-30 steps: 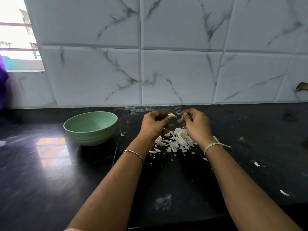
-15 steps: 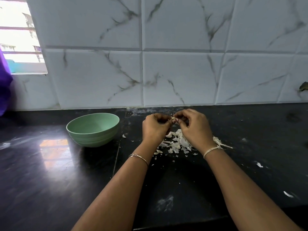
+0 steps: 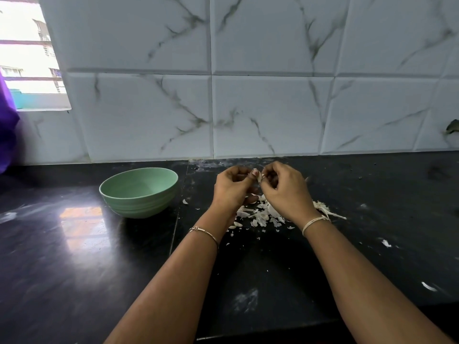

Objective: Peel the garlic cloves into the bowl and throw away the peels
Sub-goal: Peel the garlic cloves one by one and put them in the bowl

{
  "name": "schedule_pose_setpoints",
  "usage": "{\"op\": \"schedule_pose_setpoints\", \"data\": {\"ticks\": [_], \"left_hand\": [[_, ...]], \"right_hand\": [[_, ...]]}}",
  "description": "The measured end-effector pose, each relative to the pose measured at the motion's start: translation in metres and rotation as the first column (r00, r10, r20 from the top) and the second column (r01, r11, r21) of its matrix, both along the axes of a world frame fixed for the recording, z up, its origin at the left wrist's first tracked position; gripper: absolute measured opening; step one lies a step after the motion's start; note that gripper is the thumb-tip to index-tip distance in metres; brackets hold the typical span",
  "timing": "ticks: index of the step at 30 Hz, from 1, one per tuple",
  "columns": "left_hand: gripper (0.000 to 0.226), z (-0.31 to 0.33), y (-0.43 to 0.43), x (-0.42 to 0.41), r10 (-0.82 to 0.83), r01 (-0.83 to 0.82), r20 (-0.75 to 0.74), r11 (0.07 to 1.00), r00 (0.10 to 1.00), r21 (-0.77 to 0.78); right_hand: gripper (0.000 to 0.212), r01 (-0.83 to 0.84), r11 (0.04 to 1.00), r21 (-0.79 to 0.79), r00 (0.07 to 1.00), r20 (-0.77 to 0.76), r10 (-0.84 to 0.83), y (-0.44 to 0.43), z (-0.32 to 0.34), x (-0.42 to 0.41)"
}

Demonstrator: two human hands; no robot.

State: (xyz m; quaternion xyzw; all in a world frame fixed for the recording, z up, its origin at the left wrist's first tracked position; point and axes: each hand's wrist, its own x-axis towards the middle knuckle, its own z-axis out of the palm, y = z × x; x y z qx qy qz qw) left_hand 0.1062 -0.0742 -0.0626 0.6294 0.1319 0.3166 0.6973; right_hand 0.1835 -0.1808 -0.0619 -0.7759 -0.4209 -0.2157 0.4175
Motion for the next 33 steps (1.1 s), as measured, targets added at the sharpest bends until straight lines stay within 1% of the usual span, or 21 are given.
{"op": "schedule_pose_setpoints", "data": {"ticks": [2,4,7,10,13,17,22,24,26,28,31,33], "left_hand": [[0.003,-0.0002,0.0006,0.0001,-0.004,0.004,-0.001,1.000,1.000,-0.017],[0.003,-0.0011,0.0011,0.0005,0.000,0.000,-0.019,1.000,1.000,-0.008],[0.009,-0.0024,0.0016,0.0005,-0.011,0.011,-0.037,1.000,0.999,0.005],[0.010,-0.0008,0.0009,-0.0016,-0.051,0.050,-0.028,0.998,0.998,-0.046],[0.008,0.0015,0.0016,-0.0038,-0.080,0.078,-0.031,0.994,0.996,-0.081],[0.014,0.0020,0.0012,-0.0058,-0.104,0.102,-0.052,0.994,0.993,-0.040],[0.002,0.0032,0.0004,-0.0056,-0.031,0.031,-0.037,0.999,0.999,0.022],[0.002,0.0026,0.0010,-0.0035,0.017,-0.014,-0.047,0.997,0.999,0.070],[0.004,0.0019,0.0010,-0.0015,0.056,-0.049,-0.064,0.993,0.996,0.106],[0.006,0.0020,-0.0002,-0.0007,0.074,-0.067,-0.074,0.993,0.995,0.094],[0.007,0.0039,-0.0025,-0.0025,0.023,-0.025,-0.084,0.999,0.996,-0.027],[0.006,0.0056,-0.0028,-0.0047,-0.033,0.023,-0.081,0.992,0.996,-0.127]], "right_hand": [[0.011,-0.049,0.996,0.068,0.993,-0.100,0.056,0.0015,0.0002,-0.0002],[0.015,-0.097,0.987,0.128,0.981,-0.153,0.117,0.0021,0.0007,-0.0008],[0.018,-0.144,0.978,0.150,0.974,-0.152,0.167,0.0024,-0.0004,-0.0014],[0.025,-0.136,0.979,0.151,0.974,-0.161,0.160,0.0031,-0.0014,0.0004],[0.033,-0.128,0.972,0.197,0.966,-0.196,0.167,0.0028,0.0002,0.0009],[0.030,-0.132,0.965,0.225,0.955,-0.233,0.185,0.0023,0.0017,0.0015],[0.029,-0.163,0.924,0.345,0.891,-0.351,0.288,0.0026,0.0040,0.0035],[0.027,-0.171,0.913,0.371,0.868,-0.381,0.318,0.0027,0.0039,0.0037],[0.025,-0.168,0.912,0.374,0.867,-0.384,0.317,0.0027,0.0038,0.0038],[0.027,-0.164,0.919,0.359,0.885,-0.359,0.298,0.0028,0.0036,0.0038],[0.035,-0.153,0.940,0.306,0.931,-0.274,0.241,0.0034,0.0034,0.0035],[0.034,-0.153,0.953,0.262,0.953,-0.217,0.212,0.0026,0.0033,0.0024]]}}
